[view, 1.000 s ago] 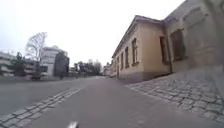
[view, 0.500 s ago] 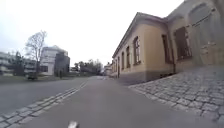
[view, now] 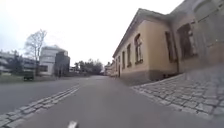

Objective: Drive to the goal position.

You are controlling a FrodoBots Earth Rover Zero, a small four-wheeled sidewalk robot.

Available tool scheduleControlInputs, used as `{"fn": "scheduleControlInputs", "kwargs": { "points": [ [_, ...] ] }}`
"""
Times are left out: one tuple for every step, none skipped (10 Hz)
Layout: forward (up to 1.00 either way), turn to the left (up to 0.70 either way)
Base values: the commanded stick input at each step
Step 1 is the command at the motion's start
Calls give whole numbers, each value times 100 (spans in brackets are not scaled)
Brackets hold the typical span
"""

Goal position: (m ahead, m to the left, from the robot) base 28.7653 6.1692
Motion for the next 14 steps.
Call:
{"fn": "scheduleControlInputs", "kwargs": {
  "points": [
    [100,0],
    [100,0],
    [100,0],
    [100,0],
    [100,0],
    [100,0],
    [100,0],
    [100,0],
    [100,0],
    [100,0],
    [100,0],
    [100,0],
    [100,0],
    [100,0]
  ]
}}
